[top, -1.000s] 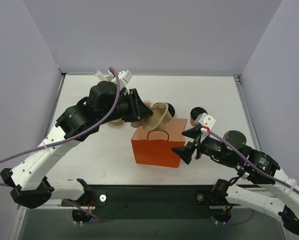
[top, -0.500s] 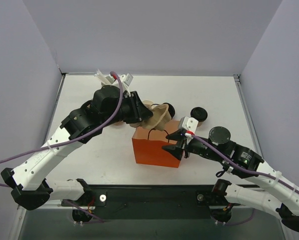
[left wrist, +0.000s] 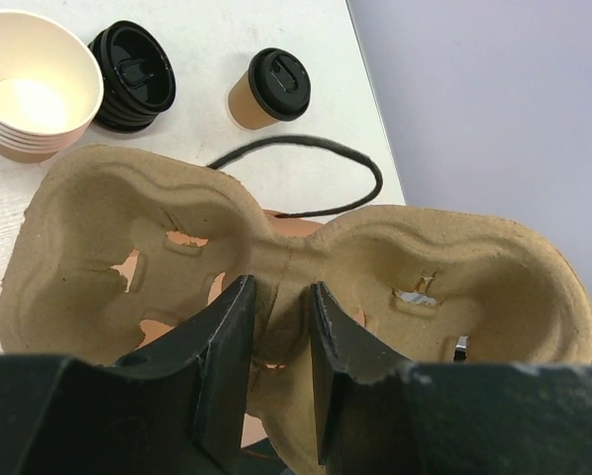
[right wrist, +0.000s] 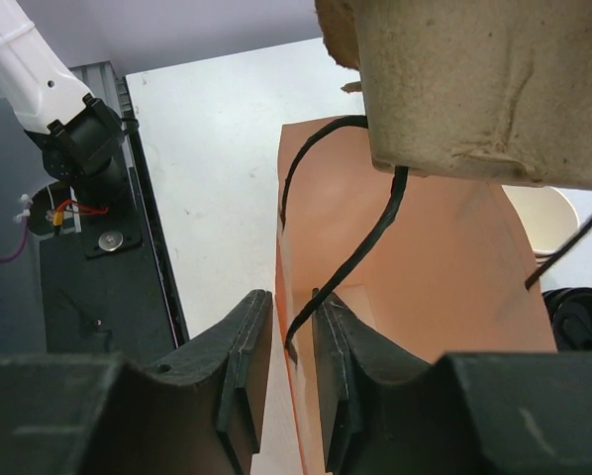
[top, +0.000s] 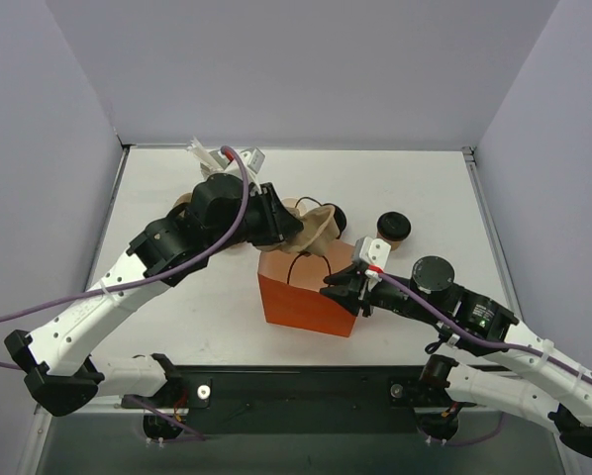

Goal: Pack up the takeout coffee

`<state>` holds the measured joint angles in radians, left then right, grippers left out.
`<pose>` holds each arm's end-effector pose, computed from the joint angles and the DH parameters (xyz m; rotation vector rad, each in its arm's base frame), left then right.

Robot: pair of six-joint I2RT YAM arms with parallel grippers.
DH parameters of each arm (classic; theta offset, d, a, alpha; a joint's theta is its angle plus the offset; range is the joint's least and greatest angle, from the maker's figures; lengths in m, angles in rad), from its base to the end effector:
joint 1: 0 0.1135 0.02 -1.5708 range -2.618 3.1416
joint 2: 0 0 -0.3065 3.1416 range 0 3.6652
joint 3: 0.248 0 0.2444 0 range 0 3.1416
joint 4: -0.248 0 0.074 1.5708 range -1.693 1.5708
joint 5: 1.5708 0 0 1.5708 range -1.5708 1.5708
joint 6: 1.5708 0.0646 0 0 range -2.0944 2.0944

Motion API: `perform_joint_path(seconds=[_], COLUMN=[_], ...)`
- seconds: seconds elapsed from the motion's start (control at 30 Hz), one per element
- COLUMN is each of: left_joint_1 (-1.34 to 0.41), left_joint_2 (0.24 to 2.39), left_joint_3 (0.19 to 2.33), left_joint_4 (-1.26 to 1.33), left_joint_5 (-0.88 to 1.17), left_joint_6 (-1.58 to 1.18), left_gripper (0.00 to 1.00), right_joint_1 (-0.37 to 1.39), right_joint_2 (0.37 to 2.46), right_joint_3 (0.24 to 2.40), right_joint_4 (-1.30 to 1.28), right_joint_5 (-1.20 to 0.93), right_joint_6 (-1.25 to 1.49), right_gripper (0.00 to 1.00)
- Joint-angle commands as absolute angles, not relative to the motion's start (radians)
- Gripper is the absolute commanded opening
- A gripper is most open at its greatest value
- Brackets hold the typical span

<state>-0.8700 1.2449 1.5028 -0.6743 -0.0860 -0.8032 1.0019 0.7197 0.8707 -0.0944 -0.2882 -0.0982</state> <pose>0.1733 -0.1968 0.4663 0.0115 2.1267 -0.9664 0.0656 0.1366 0.4182 -1.0282 1.2148 0.9322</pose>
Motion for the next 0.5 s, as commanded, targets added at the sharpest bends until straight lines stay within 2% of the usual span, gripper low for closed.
perform_joint_path(seconds=[0.0, 0.47], left_joint_1=[-0.885, -0.928], left_joint_2=[1.236, 1.187], left_joint_3=[1.470, 1.525], left_joint_4=[-0.664, -0.661], left_joint_5=[-0.112, -0.127], left_joint_6=[-0.813, -0.887], left_gripper=[0.34, 0.33], right_joint_1=[1.009, 1.011], right_joint_2=[0.710, 0.707], right_joint_3=[0.864, 0.854], right_joint_4=[-0.020, -0.008], right_joint_5=[-0.276, -0.196], right_joint_6=[-0.097, -0.089], right_gripper=[0.23, 0.17])
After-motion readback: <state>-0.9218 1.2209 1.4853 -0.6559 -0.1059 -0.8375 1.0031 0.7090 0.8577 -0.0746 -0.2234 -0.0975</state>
